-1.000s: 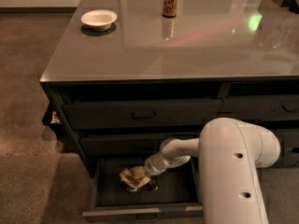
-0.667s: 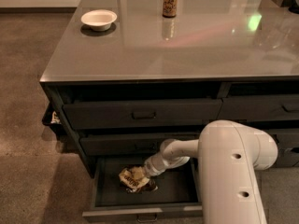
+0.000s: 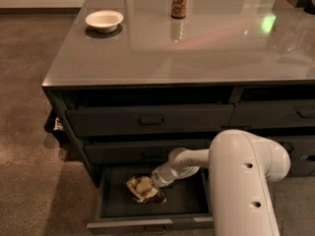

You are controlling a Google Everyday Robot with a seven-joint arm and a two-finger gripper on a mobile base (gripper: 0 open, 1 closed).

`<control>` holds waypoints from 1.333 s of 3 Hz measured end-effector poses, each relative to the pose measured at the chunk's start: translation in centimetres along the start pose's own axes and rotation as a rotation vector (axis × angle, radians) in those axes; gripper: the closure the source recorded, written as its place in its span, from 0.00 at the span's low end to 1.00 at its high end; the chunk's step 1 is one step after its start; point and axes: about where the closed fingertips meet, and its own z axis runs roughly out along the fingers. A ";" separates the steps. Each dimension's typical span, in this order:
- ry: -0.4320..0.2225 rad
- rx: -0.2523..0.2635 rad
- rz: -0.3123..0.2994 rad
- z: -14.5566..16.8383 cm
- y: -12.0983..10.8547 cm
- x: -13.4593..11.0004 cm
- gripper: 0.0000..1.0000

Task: Place brown chip bag into bottom drawer

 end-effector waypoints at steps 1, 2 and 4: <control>-0.010 -0.005 0.004 0.0 -0.1 0.3 0.00; -0.031 -0.007 0.002 -0.3 -0.1 0.5 0.00; -0.098 0.016 -0.009 -2.1 0.1 0.7 0.00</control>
Offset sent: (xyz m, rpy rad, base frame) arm -0.0033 -0.0104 0.0054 0.0269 -0.0444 -0.0372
